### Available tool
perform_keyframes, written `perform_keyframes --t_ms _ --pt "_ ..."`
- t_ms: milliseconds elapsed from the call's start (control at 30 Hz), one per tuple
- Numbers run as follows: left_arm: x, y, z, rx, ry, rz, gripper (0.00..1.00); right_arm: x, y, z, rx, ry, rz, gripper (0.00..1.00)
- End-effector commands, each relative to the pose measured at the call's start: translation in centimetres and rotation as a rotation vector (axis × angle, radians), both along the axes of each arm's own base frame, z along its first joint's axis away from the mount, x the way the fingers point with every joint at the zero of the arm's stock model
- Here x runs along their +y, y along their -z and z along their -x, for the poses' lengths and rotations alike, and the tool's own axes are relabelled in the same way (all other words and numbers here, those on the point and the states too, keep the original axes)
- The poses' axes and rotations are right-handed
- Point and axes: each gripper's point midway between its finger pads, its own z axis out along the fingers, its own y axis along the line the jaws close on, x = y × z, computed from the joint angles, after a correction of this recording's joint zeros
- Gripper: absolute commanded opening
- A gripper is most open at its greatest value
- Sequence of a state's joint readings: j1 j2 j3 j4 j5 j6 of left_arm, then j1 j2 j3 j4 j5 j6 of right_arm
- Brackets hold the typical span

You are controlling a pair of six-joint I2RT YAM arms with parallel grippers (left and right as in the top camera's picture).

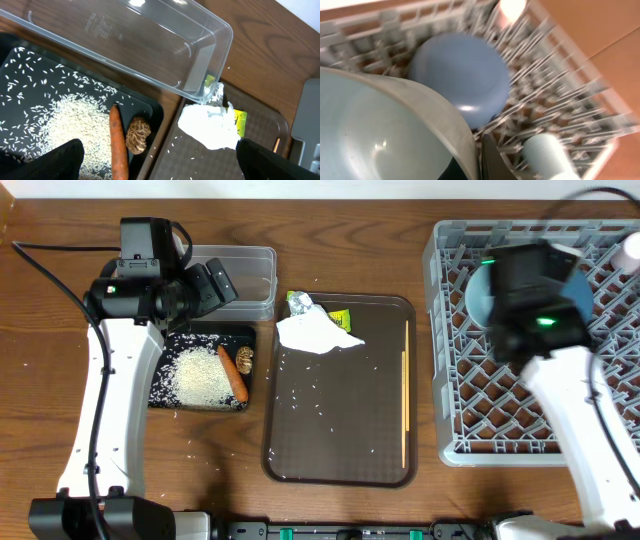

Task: Sort waste into correct bins and load items into the dishwasher rack

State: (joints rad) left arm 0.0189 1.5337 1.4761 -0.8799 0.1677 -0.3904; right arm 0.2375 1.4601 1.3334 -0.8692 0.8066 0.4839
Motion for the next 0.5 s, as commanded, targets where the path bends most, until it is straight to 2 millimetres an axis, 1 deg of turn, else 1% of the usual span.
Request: perform_keyframes --t_ms 0,100,200,267,367,467 --pt "0.7 -0.1 0.1 -0.004 -0.006 -0.034 0.98 -1.3 -2.8 0.3 -0.064 0.156 0.329 0.01" --pt "0.7 -0.1 0.1 -0.004 -0.006 -0.035 0.98 -1.4 -1.8 -0.6 0.001 0.182 0.488 0.01" --pt "0.7 -0.1 0.1 -0.004 -0.006 -0.035 0.98 -1.2 -0.2 -1.9 0.054 0.195 0.599 0.01" --pt "0.7 -0.1 0.1 -0.004 -0.006 -0.035 0.98 -1.1 0.9 -2.8 0.083 0.195 0.643 0.01" --pt "0.7 -0.1 0.1 -0.004 -0.006 -0.035 0.98 -0.8 2.2 -4.0 0.114 0.178 0.663 0.01" --pt "0.7 -0.1 0.1 -0.004 -0.006 -0.035 0.98 -0.6 2.6 -4.9 0.135 0.186 0.714 0.01"
